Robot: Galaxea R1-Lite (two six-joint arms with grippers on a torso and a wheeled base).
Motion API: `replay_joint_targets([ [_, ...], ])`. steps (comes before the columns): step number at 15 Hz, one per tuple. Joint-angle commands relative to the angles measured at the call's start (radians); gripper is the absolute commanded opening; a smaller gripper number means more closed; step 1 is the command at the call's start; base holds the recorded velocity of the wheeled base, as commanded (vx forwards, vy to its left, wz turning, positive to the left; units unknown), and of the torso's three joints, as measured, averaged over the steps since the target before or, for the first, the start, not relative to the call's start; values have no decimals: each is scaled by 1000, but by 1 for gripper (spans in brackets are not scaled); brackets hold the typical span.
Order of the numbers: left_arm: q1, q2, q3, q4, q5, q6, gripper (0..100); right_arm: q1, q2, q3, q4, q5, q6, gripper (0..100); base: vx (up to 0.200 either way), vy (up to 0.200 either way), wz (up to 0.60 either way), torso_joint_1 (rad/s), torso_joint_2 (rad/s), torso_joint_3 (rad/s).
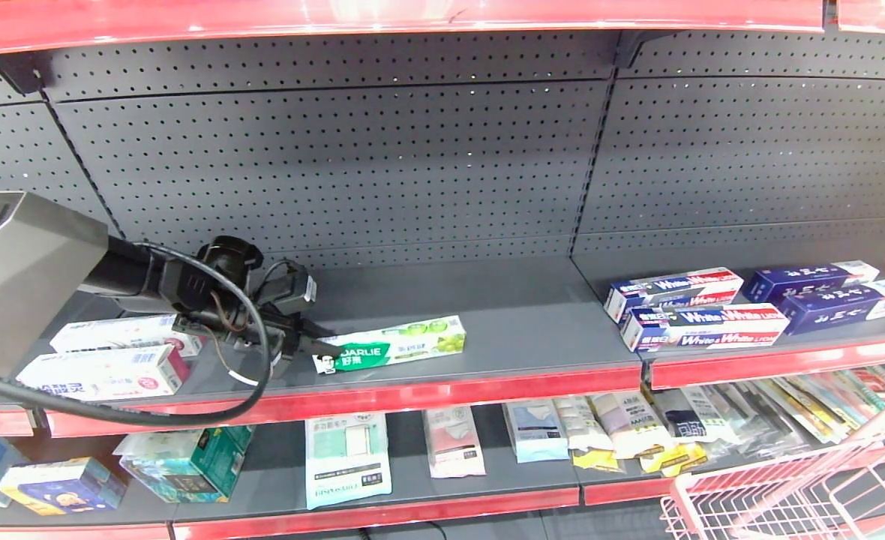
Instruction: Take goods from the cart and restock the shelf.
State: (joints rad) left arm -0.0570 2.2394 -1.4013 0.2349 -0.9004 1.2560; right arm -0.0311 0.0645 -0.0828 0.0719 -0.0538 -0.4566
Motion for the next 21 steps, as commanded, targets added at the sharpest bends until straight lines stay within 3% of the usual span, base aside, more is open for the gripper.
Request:
replay_joint_targets([
  [1, 8, -10, 27, -2, -2, -1, 0, 0, 1, 0, 0, 0, -1, 0, 0, 0, 0, 0, 0, 0],
  [7, 40, -14, 104, -71, -45, 20, 0, -1, 3, 0, 0, -3, -2, 0, 0, 0, 0, 0, 0, 0],
  [21, 68, 22, 76, -71, -109, 36, 0, -4, 5, -2, 0, -14, -17, 0, 0, 0, 0, 0, 0, 0],
])
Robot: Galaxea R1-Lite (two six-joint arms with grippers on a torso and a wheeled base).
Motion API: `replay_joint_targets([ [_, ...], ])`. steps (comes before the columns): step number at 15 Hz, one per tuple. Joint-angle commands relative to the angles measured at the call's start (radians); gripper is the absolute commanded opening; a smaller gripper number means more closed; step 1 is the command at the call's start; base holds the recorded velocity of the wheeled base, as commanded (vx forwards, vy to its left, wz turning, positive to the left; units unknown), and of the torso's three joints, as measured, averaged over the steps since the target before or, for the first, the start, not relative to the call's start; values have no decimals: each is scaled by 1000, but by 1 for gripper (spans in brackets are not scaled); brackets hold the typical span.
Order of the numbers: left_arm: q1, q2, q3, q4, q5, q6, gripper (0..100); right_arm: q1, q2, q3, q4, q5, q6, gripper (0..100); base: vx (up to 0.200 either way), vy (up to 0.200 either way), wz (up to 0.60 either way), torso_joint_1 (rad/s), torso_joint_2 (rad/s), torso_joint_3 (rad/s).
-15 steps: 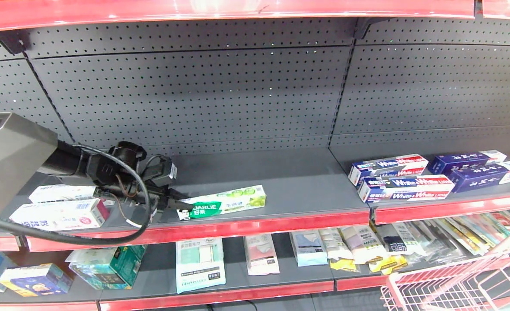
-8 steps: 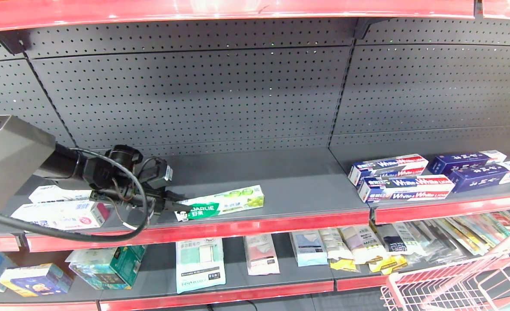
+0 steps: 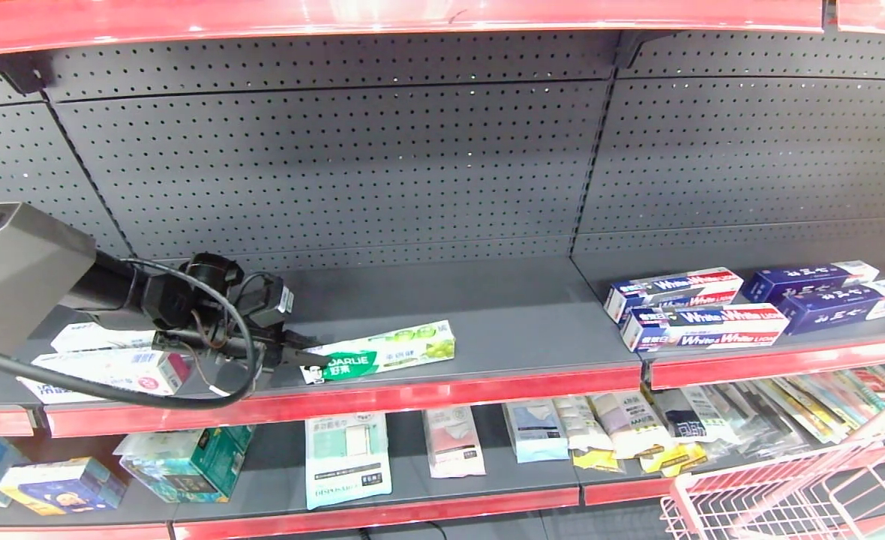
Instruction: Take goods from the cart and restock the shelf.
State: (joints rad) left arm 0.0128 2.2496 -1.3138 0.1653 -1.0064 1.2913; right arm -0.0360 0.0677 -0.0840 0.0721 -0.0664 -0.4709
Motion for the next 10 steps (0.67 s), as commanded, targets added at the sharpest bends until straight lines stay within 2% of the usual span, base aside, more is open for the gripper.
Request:
replay_joint_targets([
  [1, -8, 15, -19, 0, -12, 0, 0, -1, 1, 0, 0, -1, -5, 0, 0, 0, 0, 0, 0, 0],
  [3, -19, 18, -35, 2, -28, -1, 0, -1, 3, 0, 0, -1, -5, 0, 0, 0, 0, 0, 0, 0],
  [10, -28, 21, -54, 20, -21, -6, 0, -18, 18, 0, 0, -1, -5, 0, 0, 0, 0, 0, 0, 0],
])
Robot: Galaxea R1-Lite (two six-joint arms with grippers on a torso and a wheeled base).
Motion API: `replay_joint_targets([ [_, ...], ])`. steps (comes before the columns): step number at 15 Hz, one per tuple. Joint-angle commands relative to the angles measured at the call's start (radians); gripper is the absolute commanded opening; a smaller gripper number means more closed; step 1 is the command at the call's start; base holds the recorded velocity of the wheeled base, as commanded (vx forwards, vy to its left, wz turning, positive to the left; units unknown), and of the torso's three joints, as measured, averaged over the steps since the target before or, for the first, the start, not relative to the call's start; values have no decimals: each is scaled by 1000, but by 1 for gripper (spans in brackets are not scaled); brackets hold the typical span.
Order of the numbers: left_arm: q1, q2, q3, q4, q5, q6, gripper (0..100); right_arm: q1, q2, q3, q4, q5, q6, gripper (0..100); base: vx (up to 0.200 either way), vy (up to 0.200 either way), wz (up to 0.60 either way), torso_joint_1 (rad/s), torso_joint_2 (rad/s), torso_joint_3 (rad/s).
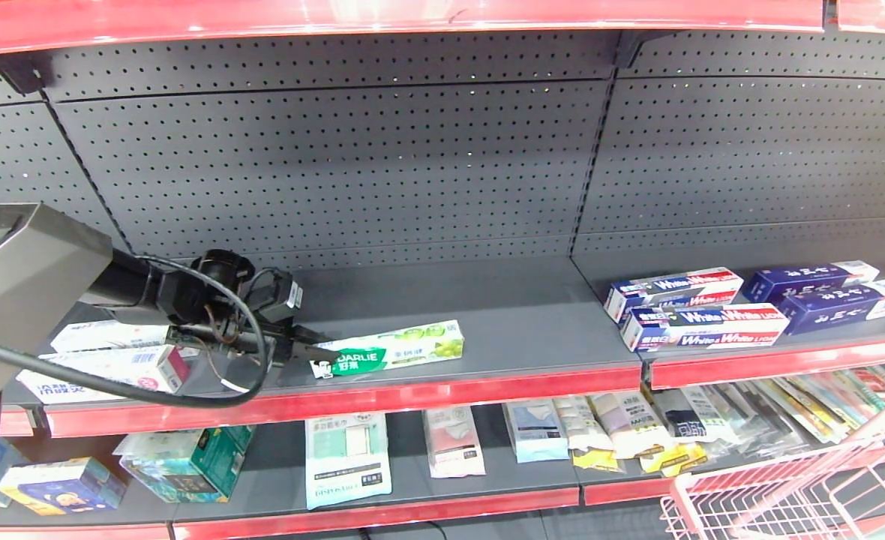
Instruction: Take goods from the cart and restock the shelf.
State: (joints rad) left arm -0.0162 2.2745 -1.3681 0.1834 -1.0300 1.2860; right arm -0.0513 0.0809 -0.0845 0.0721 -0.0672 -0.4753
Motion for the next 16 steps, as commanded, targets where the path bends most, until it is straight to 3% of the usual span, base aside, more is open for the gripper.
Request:
replay_joint_targets([
  [1, 1, -6, 0, 5, 2, 0, 0, -2, 5, 0, 0, 1, 0, 0, 0, 0, 0, 0, 0, 0],
  [16, 16, -33, 35, 65, -10, 4, 0, -1, 4, 0, -2, 0, -9, 0, 0, 0, 0, 0, 0, 0],
])
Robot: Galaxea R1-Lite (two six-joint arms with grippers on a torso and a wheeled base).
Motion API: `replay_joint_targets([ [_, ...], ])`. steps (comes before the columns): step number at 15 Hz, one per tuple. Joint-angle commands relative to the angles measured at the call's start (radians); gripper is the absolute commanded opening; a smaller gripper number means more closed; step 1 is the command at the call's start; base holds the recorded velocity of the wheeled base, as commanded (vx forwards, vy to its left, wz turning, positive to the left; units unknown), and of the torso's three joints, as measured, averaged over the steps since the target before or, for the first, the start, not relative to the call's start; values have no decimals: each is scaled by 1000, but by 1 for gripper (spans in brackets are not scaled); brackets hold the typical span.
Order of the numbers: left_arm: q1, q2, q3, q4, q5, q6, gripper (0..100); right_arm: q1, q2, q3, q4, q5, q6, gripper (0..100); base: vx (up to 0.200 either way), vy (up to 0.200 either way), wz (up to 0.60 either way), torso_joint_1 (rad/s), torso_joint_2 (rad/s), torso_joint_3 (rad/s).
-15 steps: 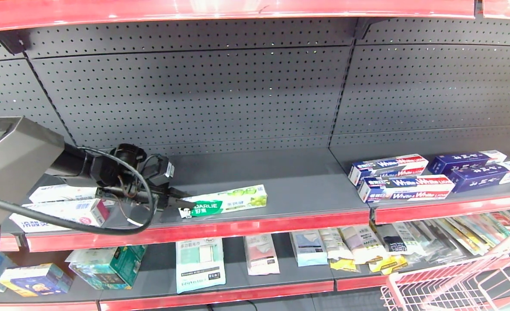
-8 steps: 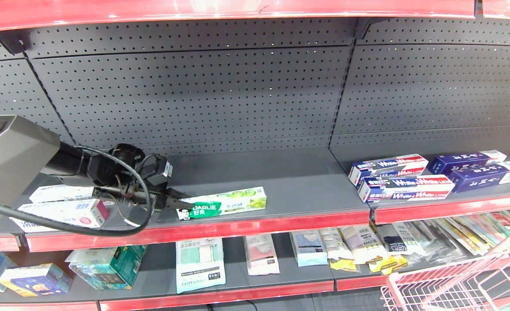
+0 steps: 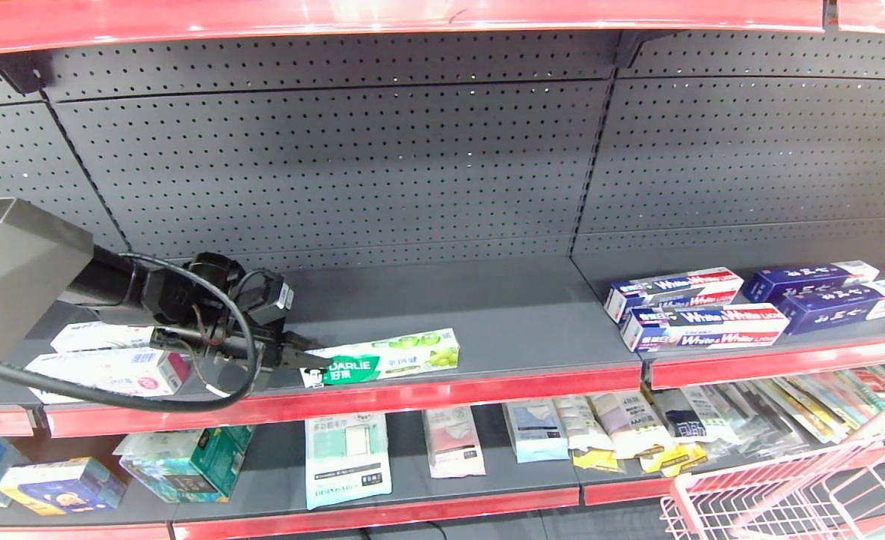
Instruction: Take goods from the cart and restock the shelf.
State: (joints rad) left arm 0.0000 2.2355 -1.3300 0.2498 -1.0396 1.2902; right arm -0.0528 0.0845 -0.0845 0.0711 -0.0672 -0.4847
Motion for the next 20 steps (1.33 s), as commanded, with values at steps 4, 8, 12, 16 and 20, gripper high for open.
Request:
replay_joint_targets([
  [4, 0, 32, -37, -20, 3, 0, 0, 1, 0, 0, -1, 1, -12, 0, 0, 0, 0, 0, 0, 0],
  [8, -2, 29, -12, -26, 3, 1, 0, 1, 0, 0, -1, 1, -11, 0, 0, 0, 0, 0, 0, 0],
  [12, -2, 12, -3, -23, -13, 1, 0, 1, 0, 0, 1, 1, -12, 0, 0, 0, 0, 0, 0, 0],
  [16, 6, 12, -1, -24, -19, 31, 0, 1, 0, 0, -1, 0, -12, 0, 0, 0, 0, 0, 0, 0],
  [20, 8, 13, 9, -21, -17, 52, 0, 1, 0, 0, -1, 1, -17, 0, 0, 0, 0, 0, 0, 0],
])
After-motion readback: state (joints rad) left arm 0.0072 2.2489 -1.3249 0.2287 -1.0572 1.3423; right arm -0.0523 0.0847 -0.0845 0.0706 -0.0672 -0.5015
